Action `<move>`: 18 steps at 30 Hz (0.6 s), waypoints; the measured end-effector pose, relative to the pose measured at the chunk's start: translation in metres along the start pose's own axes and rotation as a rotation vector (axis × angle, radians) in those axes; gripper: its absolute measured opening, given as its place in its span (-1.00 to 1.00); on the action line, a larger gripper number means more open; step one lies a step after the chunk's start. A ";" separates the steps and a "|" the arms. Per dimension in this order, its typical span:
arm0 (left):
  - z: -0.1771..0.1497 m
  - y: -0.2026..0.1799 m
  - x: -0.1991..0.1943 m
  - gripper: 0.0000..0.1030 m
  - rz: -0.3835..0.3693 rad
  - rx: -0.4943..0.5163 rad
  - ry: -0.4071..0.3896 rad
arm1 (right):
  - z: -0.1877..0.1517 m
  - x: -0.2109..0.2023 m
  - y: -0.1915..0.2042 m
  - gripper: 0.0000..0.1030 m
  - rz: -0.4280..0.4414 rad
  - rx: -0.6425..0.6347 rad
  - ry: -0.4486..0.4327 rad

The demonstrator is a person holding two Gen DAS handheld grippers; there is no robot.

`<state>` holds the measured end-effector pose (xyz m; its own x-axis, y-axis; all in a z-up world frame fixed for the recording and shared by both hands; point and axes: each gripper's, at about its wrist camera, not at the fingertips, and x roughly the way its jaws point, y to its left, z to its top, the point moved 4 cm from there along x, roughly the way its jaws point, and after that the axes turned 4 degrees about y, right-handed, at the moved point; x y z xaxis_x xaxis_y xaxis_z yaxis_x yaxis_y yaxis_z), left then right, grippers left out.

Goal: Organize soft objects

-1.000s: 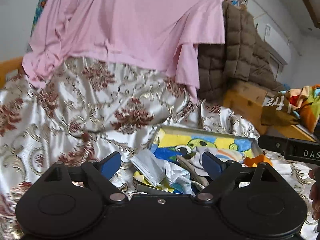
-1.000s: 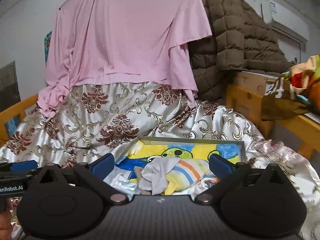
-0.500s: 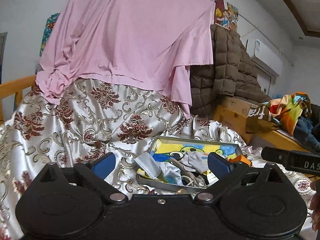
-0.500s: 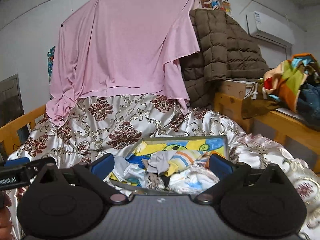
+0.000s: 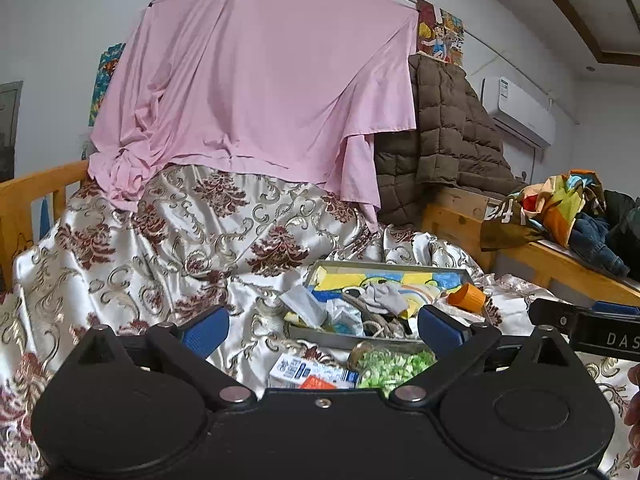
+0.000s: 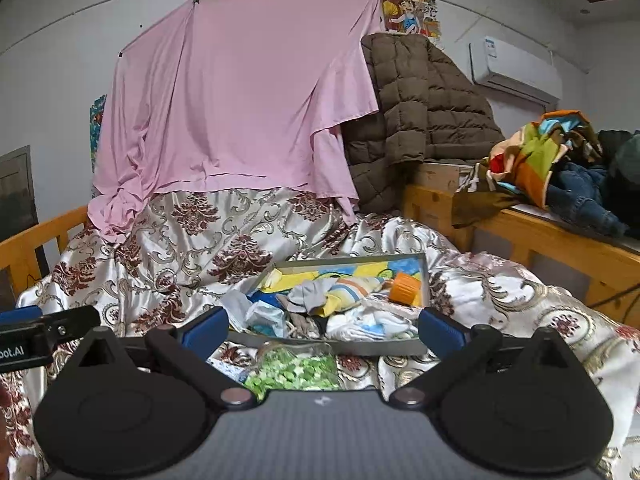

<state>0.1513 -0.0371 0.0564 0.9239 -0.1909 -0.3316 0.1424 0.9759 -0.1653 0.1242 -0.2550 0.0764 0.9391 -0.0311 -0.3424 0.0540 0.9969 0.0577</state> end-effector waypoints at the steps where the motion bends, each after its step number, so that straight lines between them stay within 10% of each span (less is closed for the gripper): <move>1: -0.003 0.001 -0.002 0.95 0.002 -0.002 0.002 | -0.003 -0.003 0.000 0.99 -0.005 0.000 -0.001; 18: -0.044 0.021 -0.003 0.96 0.066 -0.016 0.070 | -0.043 -0.010 0.015 0.99 -0.040 0.010 0.017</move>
<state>0.1361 -0.0210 0.0129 0.9038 -0.1338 -0.4065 0.0757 0.9849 -0.1558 0.1013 -0.2369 0.0404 0.9302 -0.0697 -0.3603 0.0948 0.9941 0.0525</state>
